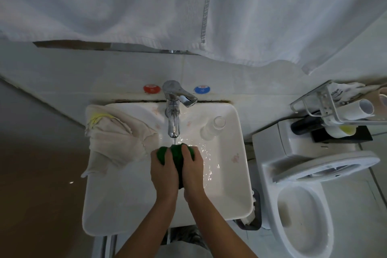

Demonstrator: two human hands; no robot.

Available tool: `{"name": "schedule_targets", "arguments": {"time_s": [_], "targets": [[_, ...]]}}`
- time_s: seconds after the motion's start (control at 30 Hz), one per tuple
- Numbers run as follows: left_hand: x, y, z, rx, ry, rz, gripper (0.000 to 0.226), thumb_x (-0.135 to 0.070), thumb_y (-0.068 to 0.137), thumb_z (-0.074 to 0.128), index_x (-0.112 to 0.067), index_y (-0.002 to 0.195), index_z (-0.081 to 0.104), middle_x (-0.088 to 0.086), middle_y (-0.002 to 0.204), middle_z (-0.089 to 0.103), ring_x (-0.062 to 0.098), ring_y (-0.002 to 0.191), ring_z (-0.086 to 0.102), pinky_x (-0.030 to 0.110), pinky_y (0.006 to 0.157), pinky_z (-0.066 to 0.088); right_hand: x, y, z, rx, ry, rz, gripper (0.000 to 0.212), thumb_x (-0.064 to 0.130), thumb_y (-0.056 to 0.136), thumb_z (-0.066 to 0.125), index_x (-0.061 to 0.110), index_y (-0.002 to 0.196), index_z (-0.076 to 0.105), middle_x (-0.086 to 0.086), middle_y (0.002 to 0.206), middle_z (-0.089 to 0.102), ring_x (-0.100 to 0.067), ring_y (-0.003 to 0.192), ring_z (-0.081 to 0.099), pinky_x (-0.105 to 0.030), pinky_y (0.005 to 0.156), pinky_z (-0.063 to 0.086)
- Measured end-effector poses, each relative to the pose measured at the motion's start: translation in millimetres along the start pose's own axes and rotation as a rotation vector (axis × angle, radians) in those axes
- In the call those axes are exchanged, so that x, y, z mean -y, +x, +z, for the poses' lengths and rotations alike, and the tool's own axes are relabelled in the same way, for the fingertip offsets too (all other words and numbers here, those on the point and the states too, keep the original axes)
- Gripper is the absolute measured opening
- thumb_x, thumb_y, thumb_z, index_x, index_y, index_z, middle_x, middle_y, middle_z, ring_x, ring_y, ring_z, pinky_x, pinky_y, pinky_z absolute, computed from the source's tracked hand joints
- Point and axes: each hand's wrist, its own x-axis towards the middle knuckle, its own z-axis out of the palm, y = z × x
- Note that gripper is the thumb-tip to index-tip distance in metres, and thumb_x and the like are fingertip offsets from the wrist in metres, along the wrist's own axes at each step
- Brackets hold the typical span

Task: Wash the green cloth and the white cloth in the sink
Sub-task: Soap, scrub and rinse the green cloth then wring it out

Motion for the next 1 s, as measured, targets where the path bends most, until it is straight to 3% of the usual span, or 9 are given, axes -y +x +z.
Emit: {"name": "schedule_targets", "arguments": {"time_s": [0.1,0.23,0.3,0.4,0.53,0.7,0.83,0.9,1.0], "targets": [[0,1,-8,0.121,0.012,0.080,0.041,-0.016,0.096,0.044,-0.037,0.131,0.044,-0.006,0.115,0.056,0.015,0.103,0.057,0.039,0.090,0.050,5,0,1,0.029,-0.035,-0.059,0.018,0.019,0.096,0.052,0.024,0.110,0.063,0.007,0.102,0.065,-0.011,0.097,0.063,-0.037,0.092,0.053],[3,2,-15,0.126,0.144,0.167,0.026,-0.047,0.086,0.043,-0.031,0.103,0.055,0.001,0.101,0.061,0.018,0.090,0.062,0.045,0.082,0.053,8,-5,11,0.061,-0.023,-0.092,0.018,0.022,0.094,0.054,0.012,0.084,0.064,-0.004,0.080,0.066,-0.021,0.081,0.065,-0.043,0.082,0.054],[1,2,-16,0.085,0.172,0.198,0.029,-0.053,0.089,0.046,-0.025,0.089,0.055,0.002,0.087,0.062,0.017,0.079,0.062,0.036,0.070,0.052,4,-8,17,0.044,-0.016,-0.066,0.028,0.029,0.092,0.056,0.012,0.071,0.058,-0.003,0.066,0.056,-0.019,0.069,0.058,-0.040,0.069,0.052],[-5,2,-20,0.032,0.125,0.215,0.025,-0.033,0.092,0.056,-0.021,0.070,0.055,0.000,0.068,0.061,0.014,0.065,0.060,0.026,0.059,0.045,-3,-10,23,0.041,0.057,-0.016,0.029,0.027,0.085,0.062,0.013,0.062,0.053,-0.008,0.062,0.048,-0.020,0.064,0.051,-0.037,0.061,0.046],[-3,9,-25,-0.023,0.072,0.205,0.034,-0.013,0.090,0.055,-0.016,0.057,0.050,0.000,0.054,0.053,0.006,0.048,0.050,0.025,0.052,0.042,-4,-9,31,0.044,0.105,0.005,0.023,0.015,0.072,0.060,0.016,0.054,0.045,-0.008,0.058,0.039,-0.023,0.062,0.040,-0.037,0.059,0.037],[-2,21,-31,-0.018,0.061,0.186,0.036,0.002,0.084,0.048,-0.010,0.051,0.038,0.004,0.048,0.039,0.013,0.046,0.038,0.029,0.050,0.034,-4,-7,37,0.053,0.040,-0.065,0.045,-0.001,0.076,0.052,0.024,0.044,0.033,0.005,0.046,0.029,-0.015,0.050,0.029,-0.030,0.053,0.027],[-5,24,-38,-0.021,0.039,0.205,0.036,-0.004,0.090,0.049,-0.012,0.056,0.043,0.003,0.053,0.044,0.016,0.051,0.042,0.030,0.053,0.037,-2,-12,46,0.025,0.010,-0.106,0.028,0.004,0.087,0.055,0.012,0.062,0.045,0.004,0.053,0.042,-0.011,0.052,0.041,-0.031,0.053,0.038],[-10,27,-42,-0.021,0.012,0.191,0.025,-0.014,0.096,0.048,-0.010,0.071,0.052,0.006,0.067,0.054,0.019,0.062,0.053,0.034,0.060,0.045,6,-16,48,0.078,-0.029,-0.151,0.003,0.015,0.093,0.058,0.016,0.090,0.057,0.008,0.072,0.058,-0.007,0.065,0.056,-0.025,0.062,0.049],[-22,32,-51,-0.029,-0.081,0.096,0.013,-0.015,0.097,0.047,-0.013,0.110,0.047,0.002,0.096,0.055,0.018,0.086,0.057,0.032,0.073,0.051,3,-20,44,0.240,-0.119,-0.231,0.042,0.026,0.093,0.059,0.031,0.133,0.045,0.005,0.117,0.059,-0.007,0.105,0.060,-0.023,0.087,0.052]]}}
